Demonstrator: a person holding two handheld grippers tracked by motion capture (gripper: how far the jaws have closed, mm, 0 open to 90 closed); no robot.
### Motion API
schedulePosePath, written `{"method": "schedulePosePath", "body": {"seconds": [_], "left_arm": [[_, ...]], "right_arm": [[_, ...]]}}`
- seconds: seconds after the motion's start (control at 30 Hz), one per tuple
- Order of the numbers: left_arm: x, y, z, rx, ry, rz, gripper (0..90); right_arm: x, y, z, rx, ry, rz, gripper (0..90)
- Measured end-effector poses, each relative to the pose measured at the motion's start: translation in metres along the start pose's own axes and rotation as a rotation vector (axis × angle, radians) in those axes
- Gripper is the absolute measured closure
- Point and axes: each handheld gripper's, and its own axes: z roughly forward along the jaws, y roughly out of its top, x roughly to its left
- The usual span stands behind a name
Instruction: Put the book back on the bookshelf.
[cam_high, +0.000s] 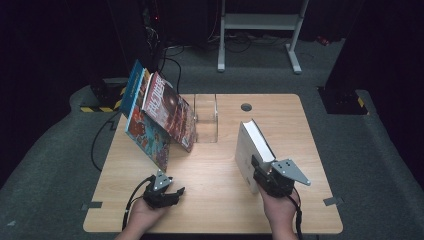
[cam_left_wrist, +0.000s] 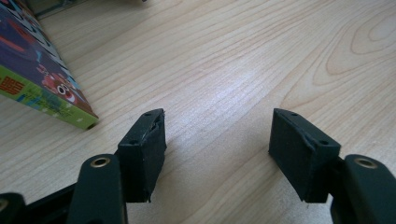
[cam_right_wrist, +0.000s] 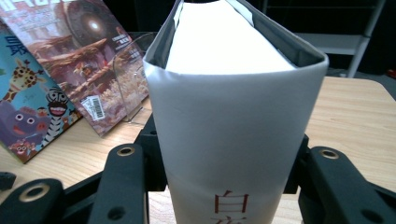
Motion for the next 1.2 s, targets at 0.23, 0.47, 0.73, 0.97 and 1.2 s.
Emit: {"method": "schedulePosePath", "body": {"seconds": [0.23, 0.47, 0.73, 0.97, 1.2], "left_arm": [[-0.0031, -0.0006, -0.0012, 0.002, -0.020, 0.034, 34.2], [-0.0017, -0.0005, -0.0006, 0.004, -0.025, 0.023, 33.3], [0.0000, 0.0014, 0.0011, 0.017, -0.019, 0.012, 28.7], [0.0009, 0.0012, 0.0014, 0.013, 0.006, -0.007, 28.3], [0.0006, 0.0000, 0.0004, 0.007, 0.004, -0.007, 30.4]], "right_arm": [[0.0055, 0.0011, 0.0009, 0.009, -0.040, 0.024, 50.9], [0.0048, 0.0011, 0.0018, 0.008, -0.054, 0.042, 49.6], [0.0050, 0.0017, 0.0037, 0.015, -0.042, 0.029, 47.8], [0.0033, 0.0025, 0.0053, 0.020, -0.038, 0.004, 50.4], [0.0027, 0.0026, 0.0054, 0.016, -0.041, 0.001, 52.9]]}}
